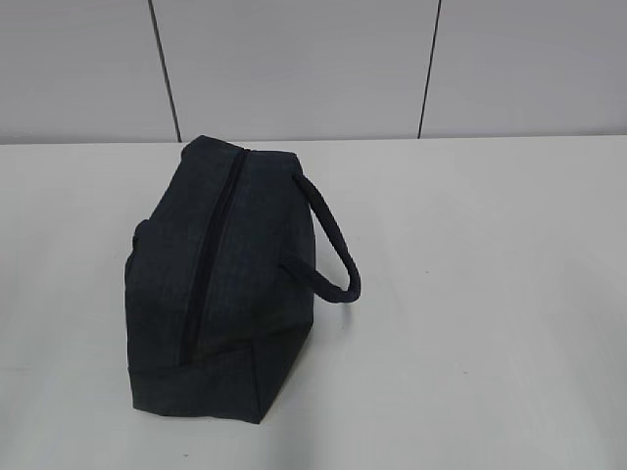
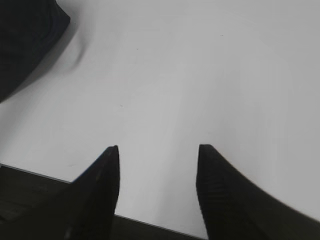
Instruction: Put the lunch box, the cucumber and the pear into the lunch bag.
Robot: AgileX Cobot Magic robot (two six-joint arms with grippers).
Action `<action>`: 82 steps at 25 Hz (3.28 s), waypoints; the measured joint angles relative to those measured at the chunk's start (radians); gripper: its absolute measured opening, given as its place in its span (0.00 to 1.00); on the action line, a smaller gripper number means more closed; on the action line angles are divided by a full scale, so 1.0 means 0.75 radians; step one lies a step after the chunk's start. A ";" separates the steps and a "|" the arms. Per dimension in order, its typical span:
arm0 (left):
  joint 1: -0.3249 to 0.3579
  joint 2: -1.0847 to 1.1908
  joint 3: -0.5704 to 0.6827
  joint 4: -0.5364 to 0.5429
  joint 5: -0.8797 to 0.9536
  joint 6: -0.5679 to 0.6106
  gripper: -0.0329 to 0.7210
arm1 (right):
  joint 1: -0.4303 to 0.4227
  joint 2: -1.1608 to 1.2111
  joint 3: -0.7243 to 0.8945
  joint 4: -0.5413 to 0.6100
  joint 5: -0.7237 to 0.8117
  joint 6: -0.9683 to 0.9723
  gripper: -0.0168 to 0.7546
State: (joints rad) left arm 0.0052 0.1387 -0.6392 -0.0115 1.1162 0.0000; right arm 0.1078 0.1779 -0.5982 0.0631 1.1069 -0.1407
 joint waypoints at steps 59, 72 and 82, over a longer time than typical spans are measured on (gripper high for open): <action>-0.053 -0.204 0.144 0.015 0.001 0.000 0.73 | 0.029 -0.263 0.136 -0.151 0.062 0.112 0.53; -0.052 -0.204 0.144 0.015 0.001 0.000 0.73 | 0.023 -0.263 0.136 -0.151 0.062 0.112 0.53; -0.052 -0.204 0.144 0.015 0.001 0.000 0.73 | 0.023 -0.263 0.136 -0.151 0.062 0.112 0.53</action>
State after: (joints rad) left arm -0.0335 -0.0143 -0.5310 0.0000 1.1171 0.0000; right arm 0.1252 -0.0190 -0.4958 -0.0498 1.1535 -0.0570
